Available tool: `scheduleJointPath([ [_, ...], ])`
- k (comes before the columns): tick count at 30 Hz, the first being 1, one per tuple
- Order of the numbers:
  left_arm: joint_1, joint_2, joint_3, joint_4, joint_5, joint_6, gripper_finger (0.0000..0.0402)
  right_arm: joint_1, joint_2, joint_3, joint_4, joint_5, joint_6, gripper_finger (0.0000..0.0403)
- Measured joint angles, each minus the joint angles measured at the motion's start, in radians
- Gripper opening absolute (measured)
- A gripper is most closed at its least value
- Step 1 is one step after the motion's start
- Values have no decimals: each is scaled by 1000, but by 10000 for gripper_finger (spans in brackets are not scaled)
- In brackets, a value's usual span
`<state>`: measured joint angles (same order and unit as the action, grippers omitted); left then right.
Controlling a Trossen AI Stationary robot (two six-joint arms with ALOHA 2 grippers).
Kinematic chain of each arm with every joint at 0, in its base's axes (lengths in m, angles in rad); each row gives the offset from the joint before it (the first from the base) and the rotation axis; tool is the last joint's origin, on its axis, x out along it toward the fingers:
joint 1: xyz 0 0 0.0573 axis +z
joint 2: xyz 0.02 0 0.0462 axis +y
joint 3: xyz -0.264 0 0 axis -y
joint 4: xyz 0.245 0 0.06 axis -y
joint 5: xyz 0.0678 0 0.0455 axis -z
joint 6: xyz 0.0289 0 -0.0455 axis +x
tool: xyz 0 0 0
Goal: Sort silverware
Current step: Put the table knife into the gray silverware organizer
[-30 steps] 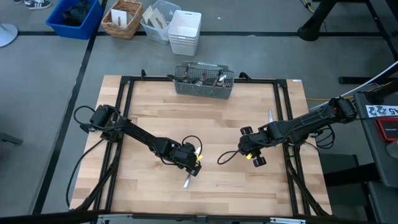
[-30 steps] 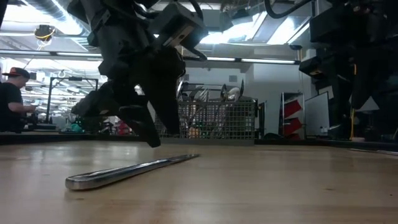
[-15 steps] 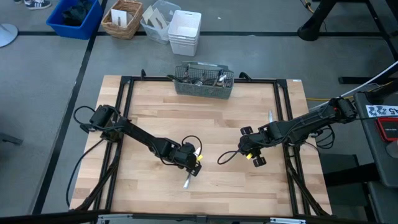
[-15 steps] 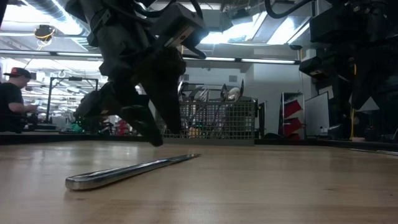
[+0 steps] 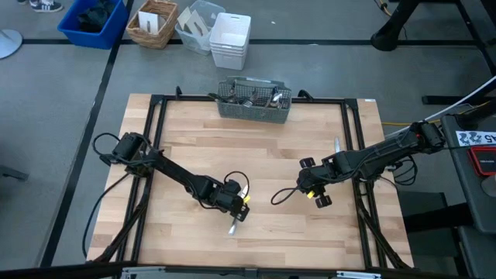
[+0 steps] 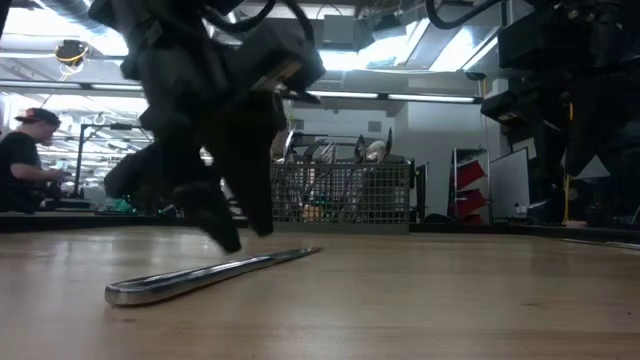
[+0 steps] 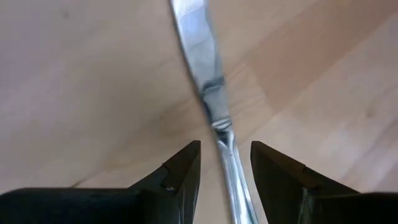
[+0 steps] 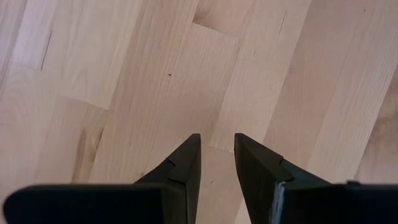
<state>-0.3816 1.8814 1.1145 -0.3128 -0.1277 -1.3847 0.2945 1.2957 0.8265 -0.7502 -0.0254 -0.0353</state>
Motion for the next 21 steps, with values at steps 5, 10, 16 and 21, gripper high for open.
scheduleJointPath([
  [5, -16, 33, 10, 5, -8, -25, 133, 0, 0, 0, 3, 0, 0, 99],
  [10, -12, 54, 62, -41, -30, 11, 133, 0, 0, 0, 4, 0, 0, 99],
  [16, -1, 117, 161, -168, -40, 83, 133, 0, 0, 0, 14, 0, 0, 99],
  [21, 1, 161, 245, -293, -41, 109, 133, 0, 0, 0, 17, 0, 0, 99],
])
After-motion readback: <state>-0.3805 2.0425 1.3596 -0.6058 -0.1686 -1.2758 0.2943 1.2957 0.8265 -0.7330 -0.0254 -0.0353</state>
